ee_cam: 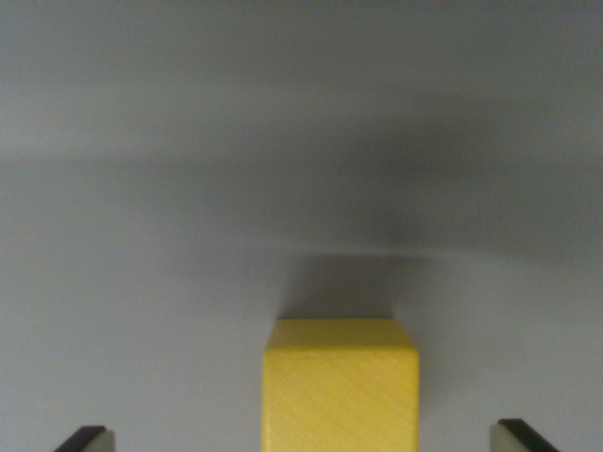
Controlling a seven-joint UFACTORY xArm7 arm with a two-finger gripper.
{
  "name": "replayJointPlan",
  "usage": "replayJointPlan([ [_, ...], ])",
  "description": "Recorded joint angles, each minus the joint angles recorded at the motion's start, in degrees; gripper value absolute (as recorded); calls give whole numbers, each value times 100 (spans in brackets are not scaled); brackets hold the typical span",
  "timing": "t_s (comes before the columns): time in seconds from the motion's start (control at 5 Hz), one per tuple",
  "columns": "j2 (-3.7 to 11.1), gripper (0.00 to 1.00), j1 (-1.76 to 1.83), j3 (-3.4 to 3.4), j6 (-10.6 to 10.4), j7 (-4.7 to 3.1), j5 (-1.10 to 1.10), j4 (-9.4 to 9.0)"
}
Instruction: Pick yellow cube
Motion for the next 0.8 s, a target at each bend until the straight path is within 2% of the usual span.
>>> replayJointPlan([
  [0.2,0,0,0,0,0,0,0,0],
  [0.4,138,0,-13,-14,-177,-28,11,-71],
  [0.6,138,0,-13,-14,-177,-28,11,-71],
  [0.8,250,0,-24,-26,-321,-51,20,-128],
])
